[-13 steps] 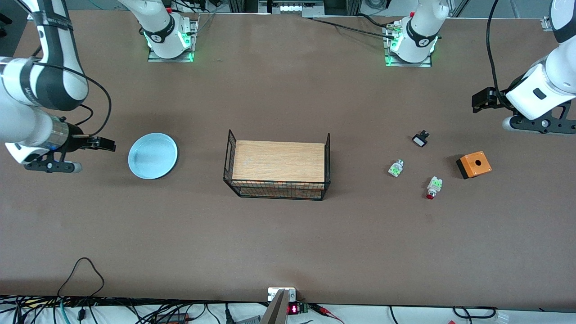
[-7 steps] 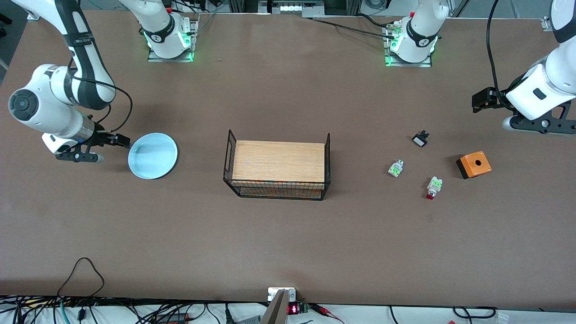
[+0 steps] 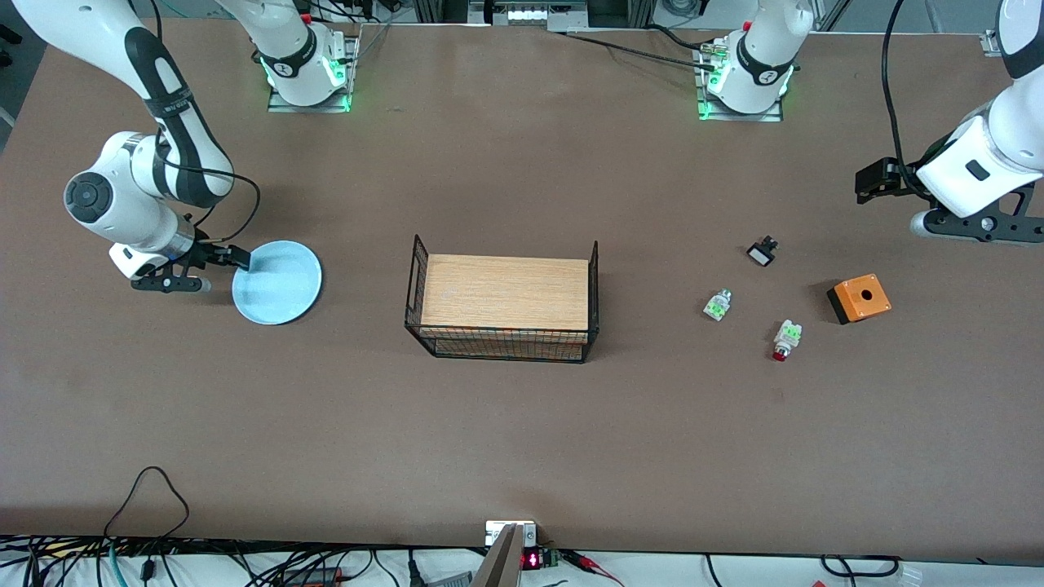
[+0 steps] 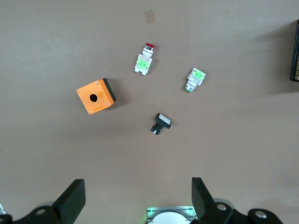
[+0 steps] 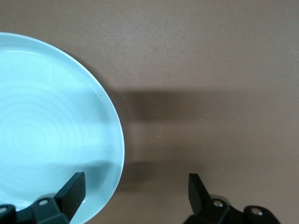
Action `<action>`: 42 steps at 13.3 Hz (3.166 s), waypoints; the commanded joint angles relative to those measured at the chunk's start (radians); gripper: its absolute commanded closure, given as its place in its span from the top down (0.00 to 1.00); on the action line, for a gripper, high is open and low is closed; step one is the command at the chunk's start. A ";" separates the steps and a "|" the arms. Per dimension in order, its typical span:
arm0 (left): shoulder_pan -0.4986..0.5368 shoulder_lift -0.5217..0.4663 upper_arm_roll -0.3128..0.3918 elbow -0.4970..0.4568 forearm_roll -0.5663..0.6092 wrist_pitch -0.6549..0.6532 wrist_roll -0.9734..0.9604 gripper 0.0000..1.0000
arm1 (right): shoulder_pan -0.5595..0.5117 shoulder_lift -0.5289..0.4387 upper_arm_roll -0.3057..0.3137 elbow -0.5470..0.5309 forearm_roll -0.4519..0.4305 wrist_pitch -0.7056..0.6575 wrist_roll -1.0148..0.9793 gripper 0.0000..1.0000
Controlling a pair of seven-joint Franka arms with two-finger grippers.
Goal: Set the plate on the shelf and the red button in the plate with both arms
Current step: 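Lower the right gripper and pinch the light blue plate's rim, then lift the plate by its rim with the right gripper, then carry the plate with the right gripper onto the wooden box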
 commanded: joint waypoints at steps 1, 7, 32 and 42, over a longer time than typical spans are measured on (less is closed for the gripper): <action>-0.002 0.017 -0.002 0.032 0.023 -0.025 -0.003 1.00 | 0.014 0.023 0.002 0.004 -0.010 0.039 -0.019 0.96; -0.002 0.020 -0.004 0.035 0.029 -0.024 -0.004 1.00 | 0.021 0.046 0.002 0.005 -0.010 0.071 -0.017 0.67; -0.008 0.020 -0.007 0.037 0.028 -0.022 -0.011 1.00 | 0.148 -0.276 0.007 0.573 0.223 -0.961 0.316 0.00; -0.008 0.020 -0.007 0.037 0.029 -0.024 -0.006 1.00 | 0.360 -0.248 0.265 0.677 0.251 -0.891 1.177 0.00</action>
